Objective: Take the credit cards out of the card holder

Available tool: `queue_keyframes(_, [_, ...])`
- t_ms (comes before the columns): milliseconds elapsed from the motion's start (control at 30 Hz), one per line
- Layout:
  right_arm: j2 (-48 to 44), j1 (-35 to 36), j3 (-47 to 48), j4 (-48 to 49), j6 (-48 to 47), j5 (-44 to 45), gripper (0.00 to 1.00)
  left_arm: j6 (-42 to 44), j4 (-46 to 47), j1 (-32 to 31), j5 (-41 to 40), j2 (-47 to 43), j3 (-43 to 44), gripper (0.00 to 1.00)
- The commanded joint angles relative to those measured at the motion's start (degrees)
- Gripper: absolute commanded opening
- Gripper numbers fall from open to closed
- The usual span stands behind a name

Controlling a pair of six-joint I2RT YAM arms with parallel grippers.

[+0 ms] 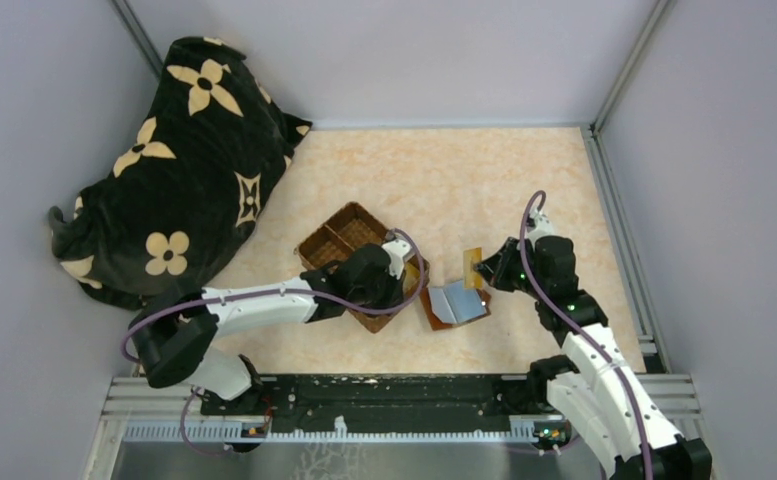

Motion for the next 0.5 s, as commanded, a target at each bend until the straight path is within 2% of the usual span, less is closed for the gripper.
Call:
queue_keyframes(0, [1.15, -0.36, 4.13, 3.66, -1.10, -1.42, 0.00, -6.32, 0.38, -3.19, 1.04, -3.56, -3.42, 0.00])
queue_keyframes(33, [1.49, -0.34, 4.40, 4.00, -1.24, -1.83, 0.00, -6.87, 0.23, -3.71, 0.54, -4.23, -3.87, 0.00])
queue_keyframes(67, [1.94, -0.38, 4.74, 4.18, -1.81, -1.93, 0.00, -7.28, 0.21, -4.14, 0.22, -4.95, -4.23, 0.05])
queue_keyframes(267, [5.38, -0.06, 10.33, 2.47, -5.56, -3.31, 0.00, -7.62, -0.12, -4.73, -2.70, -8.65, -4.73, 0.45])
queue_keyframes(467, [9.98, 3.81, 17.25, 0.26, -7.90, -2.90, 0.00, -6.79, -0.50, -4.73, -5.91, -13.09, -4.52, 0.72])
